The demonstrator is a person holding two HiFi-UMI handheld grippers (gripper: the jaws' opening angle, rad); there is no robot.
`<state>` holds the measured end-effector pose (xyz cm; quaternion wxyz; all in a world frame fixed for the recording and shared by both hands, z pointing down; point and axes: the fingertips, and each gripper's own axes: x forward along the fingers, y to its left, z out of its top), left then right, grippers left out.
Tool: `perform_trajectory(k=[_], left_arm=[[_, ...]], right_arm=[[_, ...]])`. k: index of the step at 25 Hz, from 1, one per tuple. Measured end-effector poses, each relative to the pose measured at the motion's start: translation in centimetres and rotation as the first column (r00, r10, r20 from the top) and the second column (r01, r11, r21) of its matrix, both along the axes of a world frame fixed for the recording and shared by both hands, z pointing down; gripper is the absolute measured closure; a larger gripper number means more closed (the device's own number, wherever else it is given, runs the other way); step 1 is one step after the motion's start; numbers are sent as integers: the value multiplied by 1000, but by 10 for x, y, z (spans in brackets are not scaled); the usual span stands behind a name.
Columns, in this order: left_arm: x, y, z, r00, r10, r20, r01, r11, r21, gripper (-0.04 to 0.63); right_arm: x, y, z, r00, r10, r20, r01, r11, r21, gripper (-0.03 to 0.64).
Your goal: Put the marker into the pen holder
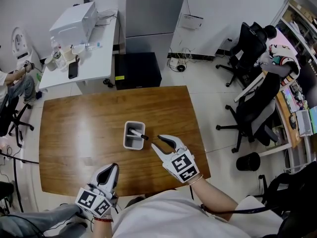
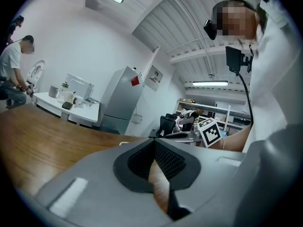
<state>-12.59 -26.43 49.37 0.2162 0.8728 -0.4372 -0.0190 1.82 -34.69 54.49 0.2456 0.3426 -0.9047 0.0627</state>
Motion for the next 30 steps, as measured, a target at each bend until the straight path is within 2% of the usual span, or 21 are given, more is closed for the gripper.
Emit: perform_trajectory(k=[3, 6, 10, 14, 15, 18, 21, 26, 30], left_arm=[[-10, 15, -12, 998, 26, 58, -29, 998, 48, 595], [-40, 31, -25, 995, -12, 95, 4, 996, 89, 595], [-71, 63, -29, 995, -55, 85, 47, 994, 98, 595], [-39, 112, -3, 996, 72, 60, -74, 996, 40, 595], [-36, 122, 0, 996, 78, 52, -80, 996, 31, 595], [-46, 143, 2, 1000, 27, -5, -27, 1000, 4, 595], [-65, 150, -3, 1000, 1, 30, -2, 1000, 28, 595], [-111, 163, -48, 992, -101, 77, 90, 986, 138, 595], [-90, 197, -77, 986, -87, 142, 56, 976, 211, 595]], right_arm=[[-9, 18, -23, 999, 14, 42, -15, 999, 35, 506], [-9, 37, -44, 997, 53, 63, -58, 996, 75, 506], [-2, 74, -55, 988, 119, 100, -128, 988, 89, 508], [17, 125, -48, 969, 220, 112, -228, 972, 59, 508], [20, 137, -44, 963, 242, 117, -248, 968, 44, 508], [26, 173, -34, 953, 282, 113, -284, 959, -1, 511], [24, 196, -42, 967, 234, 106, -238, 971, 33, 517], [5, 221, -81, 982, 113, 154, -132, 985, 116, 522], [-2, 247, -105, 978, 57, 202, -92, 981, 169, 528]])
